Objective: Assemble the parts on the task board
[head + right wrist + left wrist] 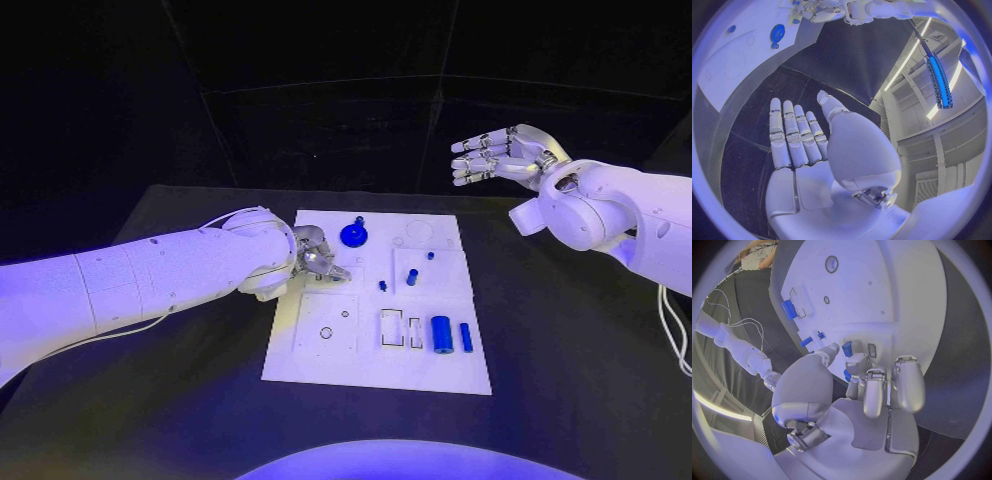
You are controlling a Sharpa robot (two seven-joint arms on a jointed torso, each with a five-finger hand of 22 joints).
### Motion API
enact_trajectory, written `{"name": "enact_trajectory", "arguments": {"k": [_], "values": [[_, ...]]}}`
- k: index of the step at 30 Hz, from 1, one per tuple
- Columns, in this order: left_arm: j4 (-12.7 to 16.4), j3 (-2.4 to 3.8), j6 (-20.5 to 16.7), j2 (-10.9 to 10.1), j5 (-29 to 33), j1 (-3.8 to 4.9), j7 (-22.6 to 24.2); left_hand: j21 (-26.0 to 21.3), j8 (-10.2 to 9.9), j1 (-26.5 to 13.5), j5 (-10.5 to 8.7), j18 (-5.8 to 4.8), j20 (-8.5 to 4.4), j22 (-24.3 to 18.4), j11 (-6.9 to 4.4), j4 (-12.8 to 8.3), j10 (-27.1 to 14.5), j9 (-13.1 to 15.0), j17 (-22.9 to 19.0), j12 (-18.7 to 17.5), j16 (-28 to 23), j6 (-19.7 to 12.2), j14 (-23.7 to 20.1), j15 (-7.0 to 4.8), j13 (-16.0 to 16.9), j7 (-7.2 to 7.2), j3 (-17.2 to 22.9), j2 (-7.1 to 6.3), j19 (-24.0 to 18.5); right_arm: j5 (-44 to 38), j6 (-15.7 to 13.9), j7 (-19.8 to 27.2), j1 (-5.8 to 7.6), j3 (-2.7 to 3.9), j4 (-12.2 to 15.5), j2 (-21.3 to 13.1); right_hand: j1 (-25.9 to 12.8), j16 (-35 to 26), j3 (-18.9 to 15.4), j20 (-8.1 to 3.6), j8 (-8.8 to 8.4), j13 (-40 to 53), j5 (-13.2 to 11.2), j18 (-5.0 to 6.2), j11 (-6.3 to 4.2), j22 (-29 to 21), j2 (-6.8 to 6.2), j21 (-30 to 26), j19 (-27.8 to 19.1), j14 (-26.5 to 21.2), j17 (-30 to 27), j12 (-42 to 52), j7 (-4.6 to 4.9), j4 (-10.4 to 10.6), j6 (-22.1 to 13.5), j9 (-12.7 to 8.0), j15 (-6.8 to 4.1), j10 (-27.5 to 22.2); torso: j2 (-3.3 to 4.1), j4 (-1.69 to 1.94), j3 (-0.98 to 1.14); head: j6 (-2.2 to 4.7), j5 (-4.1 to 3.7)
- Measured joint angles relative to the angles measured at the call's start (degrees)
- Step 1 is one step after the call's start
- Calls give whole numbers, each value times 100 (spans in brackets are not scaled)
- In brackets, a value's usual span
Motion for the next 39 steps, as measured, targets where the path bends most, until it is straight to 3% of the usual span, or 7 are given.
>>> {"name": "enact_trajectory", "arguments": {"k": [2,6,16,20,27,34,39], "values": [[32,0,-35,-45,3,0,0,0,0,-14,-19,0,-17,0,0,98,0,0,0,0,0,0,0,0,0,0,-178,14,17,0,3,0,0,0,-4,-2,-21,0,-15,0,0,0,0,0,22,-3,21,-1,0,0,0,0,19,-15,-21,-6,0,-22,0,0,0,3,-3],[110,54,-126,-131,8,0,1,0,-33,-174,-399,0,-17,-18,23,424,-22,6,0,0,0,0,0,0,-45,0,-744,-96,17,0,6,-1,0,0,-13,-6,-26,0,-15,0,0,0,0,0,21,-6,26,-30,0,-42,0,0,-1,-15,-42,-7,-1,-20,0,0,0,23,-4],[299,635,-251,-301,17,44,23,-82,-73,-36,-399,0,-49,-100,5,421,-107,25,0,-94,0,-7,0,1,-138,4,-1144,85,-16,-1,11,0,-1,-1,-38,-2,-26,0,-15,0,0,0,0,0,21,-5,26,-30,0,-42,1,0,-1,-15,-41,-6,-1,-20,0,0,2,47,17],[264,740,-120,-350,19,150,24,-226,-220,339,-399,1,-18,-268,88,389,-327,-17,0,-345,-31,-204,0,1,-414,94,-1242,225,-86,-1,12,1,-1,-1,-51,-1,-26,0,-15,0,0,0,0,0,21,-5,26,-30,0,-42,1,0,-1,-15,-41,-6,-1,-20,0,0,3,62,20],[-495,797,397,-136,22,370,3,-324,-511,730,-399,0,37,-375,187,407,-494,-207,0,-551,-47,-362,1,65,-685,213,-1428,405,-141,-1,13,2,-1,-1,-65,7,-26,0,-15,0,0,0,0,0,21,-5,26,-30,0,-41,1,0,-1,-15,-41,-6,-1,-20,0,0,9,75,29],[-1321,795,844,247,22,422,-1,-324,-632,823,-399,0,60,-375,228,409,-535,-297,0,-578,-46,-361,0,106,-721,213,-1525,489,-164,-1,17,2,-1,-1,-69,34,-26,0,-15,0,0,0,0,0,21,-5,26,-30,0,-41,1,0,-1,-15,-41,-6,-1,-20,9,-9,5,89,45],[-1684,684,1069,447,19,443,-1,-324,-658,771,-399,1,81,-362,228,443,-535,-343,0,-578,-46,-276,0,106,-723,234,-1705,541,-143,-1,19,2,-1,-1,-71,43,-26,0,-15,0,0,0,0,0,20,-4,26,-30,0,-41,2,0,0,-15,-41,-6,-1,-20,9,-12,4,78,49]]}}
